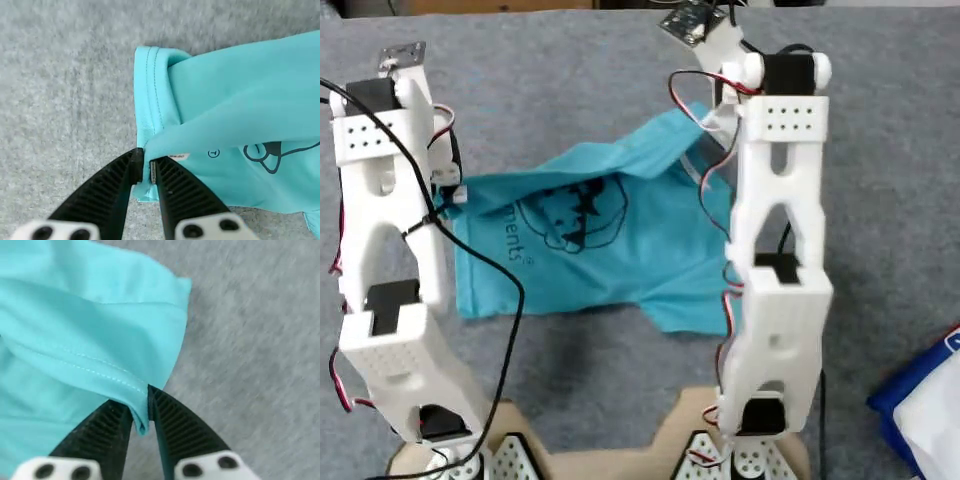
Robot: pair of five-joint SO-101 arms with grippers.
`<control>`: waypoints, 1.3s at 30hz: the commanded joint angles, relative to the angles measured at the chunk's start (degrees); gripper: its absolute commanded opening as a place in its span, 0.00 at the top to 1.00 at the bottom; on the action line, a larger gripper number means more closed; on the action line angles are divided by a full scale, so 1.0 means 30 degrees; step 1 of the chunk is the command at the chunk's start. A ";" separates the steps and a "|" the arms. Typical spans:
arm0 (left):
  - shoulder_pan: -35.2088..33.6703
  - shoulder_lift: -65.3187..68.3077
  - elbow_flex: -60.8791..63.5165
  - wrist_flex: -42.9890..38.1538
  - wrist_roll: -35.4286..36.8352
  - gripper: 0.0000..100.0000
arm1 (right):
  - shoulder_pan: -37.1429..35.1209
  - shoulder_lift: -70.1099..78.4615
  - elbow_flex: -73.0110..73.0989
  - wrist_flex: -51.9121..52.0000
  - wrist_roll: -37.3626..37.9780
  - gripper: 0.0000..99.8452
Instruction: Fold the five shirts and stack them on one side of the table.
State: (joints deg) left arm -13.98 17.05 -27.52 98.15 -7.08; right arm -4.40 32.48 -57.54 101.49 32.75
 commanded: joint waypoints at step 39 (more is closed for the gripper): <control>0.0293 -0.5846 1.2777 -0.7590 -0.2198 0.98 | 0.4469 -2.0205 3.0022 -0.5275 0.3077 0.99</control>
State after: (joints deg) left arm -13.98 2.81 9.41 77.23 -13.14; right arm 6.42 -25.63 30.99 86.81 40.22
